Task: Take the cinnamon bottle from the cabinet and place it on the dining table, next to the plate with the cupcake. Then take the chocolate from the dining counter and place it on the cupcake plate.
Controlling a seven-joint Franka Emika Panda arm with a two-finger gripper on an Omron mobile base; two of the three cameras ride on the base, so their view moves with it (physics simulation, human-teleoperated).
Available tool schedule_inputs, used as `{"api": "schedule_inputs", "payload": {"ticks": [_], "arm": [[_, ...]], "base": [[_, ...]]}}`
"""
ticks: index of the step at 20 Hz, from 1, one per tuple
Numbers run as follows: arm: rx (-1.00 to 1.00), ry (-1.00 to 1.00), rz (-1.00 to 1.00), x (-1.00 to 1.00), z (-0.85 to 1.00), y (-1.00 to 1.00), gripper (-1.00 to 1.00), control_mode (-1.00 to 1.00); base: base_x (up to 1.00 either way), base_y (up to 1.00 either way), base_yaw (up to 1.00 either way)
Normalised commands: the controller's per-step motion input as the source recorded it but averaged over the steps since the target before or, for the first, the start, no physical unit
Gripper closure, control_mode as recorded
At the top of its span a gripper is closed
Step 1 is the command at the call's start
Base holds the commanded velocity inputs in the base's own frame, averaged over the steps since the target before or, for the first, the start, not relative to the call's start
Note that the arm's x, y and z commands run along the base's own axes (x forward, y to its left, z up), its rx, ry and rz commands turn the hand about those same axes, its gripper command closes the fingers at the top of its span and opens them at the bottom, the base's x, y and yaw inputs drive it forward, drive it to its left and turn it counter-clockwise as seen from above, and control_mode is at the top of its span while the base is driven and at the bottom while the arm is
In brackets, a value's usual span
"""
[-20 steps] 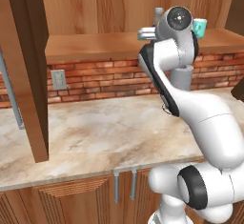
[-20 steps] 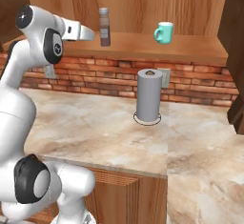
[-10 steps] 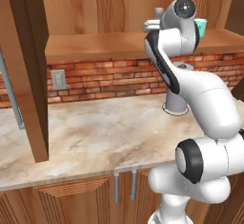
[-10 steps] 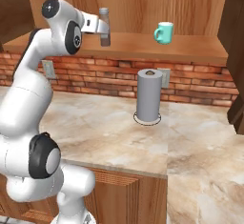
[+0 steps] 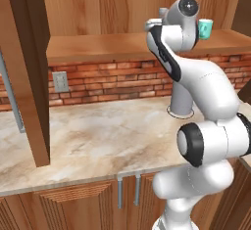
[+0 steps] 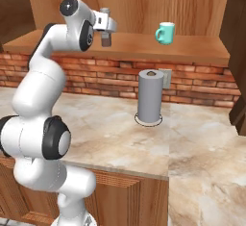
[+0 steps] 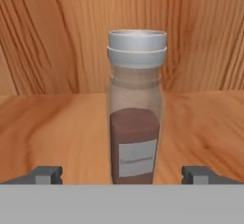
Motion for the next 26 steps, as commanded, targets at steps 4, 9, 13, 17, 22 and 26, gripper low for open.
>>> {"api": "schedule_inputs", "payload": {"ticks": [4,9,13,17,22,26], "arm": [[0.00,0.00,0.01,0.42,0.00,-0.02,-1.00,-1.00],[0.00,0.00,0.00,0.36,-0.03,0.00,-1.00,-1.00],[0.00,0.00,0.00,0.32,-0.05,-0.01,-1.00,-1.00],[0.00,0.00,0.00,0.34,-0.03,-0.03,-1.00,-1.00],[0.00,0.00,0.00,0.14,-0.01,-0.08,1.00,-1.00],[0.00,0.01,0.00,0.00,0.00,-0.02,1.00,-1.00]], "base": [[0.00,0.00,0.00],[0.00,0.00,0.00],[0.00,0.00,0.00],[0.00,0.00,0.00],[0.00,0.00,0.00],[0.00,0.00,0.00]]}}
